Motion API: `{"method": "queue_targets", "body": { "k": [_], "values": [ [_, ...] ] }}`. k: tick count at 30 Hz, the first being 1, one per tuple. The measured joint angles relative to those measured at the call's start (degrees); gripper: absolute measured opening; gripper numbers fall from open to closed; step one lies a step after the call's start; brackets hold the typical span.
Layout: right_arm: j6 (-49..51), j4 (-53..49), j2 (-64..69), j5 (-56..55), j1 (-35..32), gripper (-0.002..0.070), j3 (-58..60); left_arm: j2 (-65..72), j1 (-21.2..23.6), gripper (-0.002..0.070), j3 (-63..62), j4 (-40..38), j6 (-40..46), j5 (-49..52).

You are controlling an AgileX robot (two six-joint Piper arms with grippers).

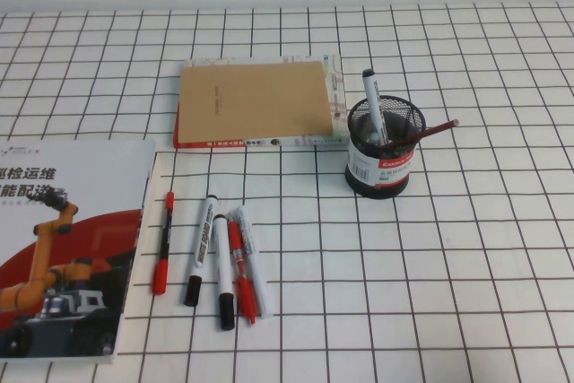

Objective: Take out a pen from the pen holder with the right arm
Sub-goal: 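Take a marker out of the pen holder and lay it on the table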

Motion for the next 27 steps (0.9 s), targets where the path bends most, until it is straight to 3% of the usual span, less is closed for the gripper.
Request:
{"method": "queue_targets", "body": {
  "k": [4,10,19,27],
  "values": [
    [0.0,0.5,-9.2,-12.7,-10.2,-0.0015,11.7,0.0,0.0,-0.0004,0.0,0.0,0.0,0.0],
    [0.0,0.9,-21.5,-17.3,-19.3,-0.0015,21.1,0.0,0.0,-0.0004,0.0,0.0,0.0,0.0],
    [0.0,2.7,-34.1,-13.2,-20.6,-0.0015,22.1,0.0,0.0,-0.0004,0.0,0.0,0.0,0.0],
    [0.0,2.9,-34.9,-5.9,-20.6,-0.0015,22.1,0.0,0.0,-0.0004,0.0,0.0,0.0,0.0]
  ]
}}
